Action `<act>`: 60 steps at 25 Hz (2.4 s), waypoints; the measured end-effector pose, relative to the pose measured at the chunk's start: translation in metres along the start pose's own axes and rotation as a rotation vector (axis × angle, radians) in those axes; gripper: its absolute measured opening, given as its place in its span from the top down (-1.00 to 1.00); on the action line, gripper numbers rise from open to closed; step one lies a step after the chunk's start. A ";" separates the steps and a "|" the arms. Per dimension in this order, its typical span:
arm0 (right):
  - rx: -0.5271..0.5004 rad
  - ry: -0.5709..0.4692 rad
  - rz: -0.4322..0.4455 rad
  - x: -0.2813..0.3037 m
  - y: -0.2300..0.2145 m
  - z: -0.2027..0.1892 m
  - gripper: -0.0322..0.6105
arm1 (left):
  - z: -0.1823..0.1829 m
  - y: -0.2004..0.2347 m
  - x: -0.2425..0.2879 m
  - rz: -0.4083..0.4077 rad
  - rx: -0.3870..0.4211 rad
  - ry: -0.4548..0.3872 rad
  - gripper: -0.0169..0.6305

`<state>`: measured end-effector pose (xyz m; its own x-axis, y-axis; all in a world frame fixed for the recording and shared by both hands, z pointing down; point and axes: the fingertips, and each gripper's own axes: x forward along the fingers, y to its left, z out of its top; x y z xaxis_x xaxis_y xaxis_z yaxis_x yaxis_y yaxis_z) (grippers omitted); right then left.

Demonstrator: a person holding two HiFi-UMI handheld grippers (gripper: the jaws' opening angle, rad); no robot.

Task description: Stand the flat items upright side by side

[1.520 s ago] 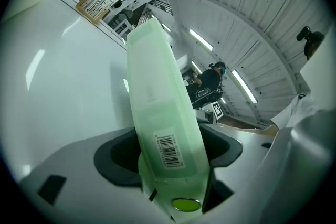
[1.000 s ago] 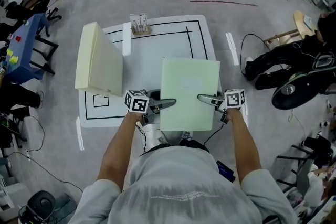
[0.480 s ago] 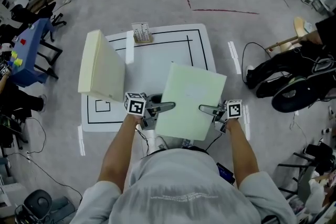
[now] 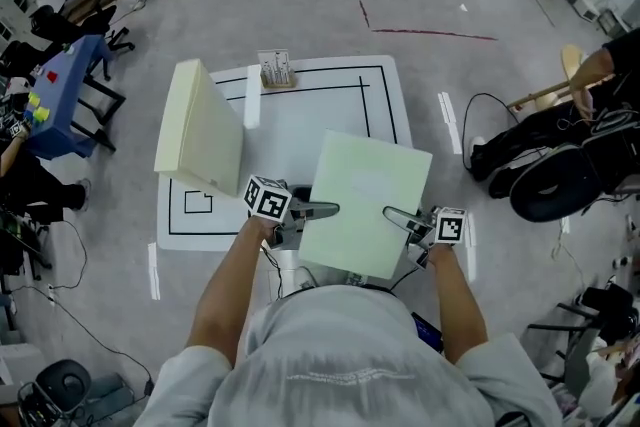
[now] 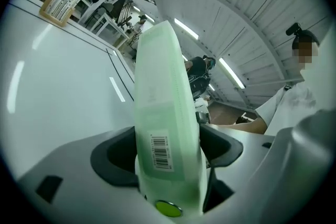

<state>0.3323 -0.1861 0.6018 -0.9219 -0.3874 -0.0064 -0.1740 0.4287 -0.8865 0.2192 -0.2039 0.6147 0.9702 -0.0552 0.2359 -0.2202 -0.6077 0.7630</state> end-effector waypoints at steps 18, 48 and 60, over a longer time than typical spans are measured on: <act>-0.478 -0.344 -0.471 -0.064 0.053 0.092 0.01 | 0.050 0.006 -0.048 0.480 0.293 -0.256 -0.02; -0.839 -0.297 -0.630 0.090 0.121 0.074 -0.01 | -0.019 -0.064 -0.238 0.716 0.368 -0.464 0.22; -0.967 -0.274 -0.668 0.173 0.129 0.050 -0.02 | 0.008 -0.070 -0.403 0.899 0.252 -0.804 0.25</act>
<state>0.1675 -0.2387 0.4632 -0.4677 -0.8758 0.1192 -0.8837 0.4664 -0.0405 -0.1555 -0.1460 0.4614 0.2899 -0.9505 0.1121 -0.9025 -0.2326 0.3624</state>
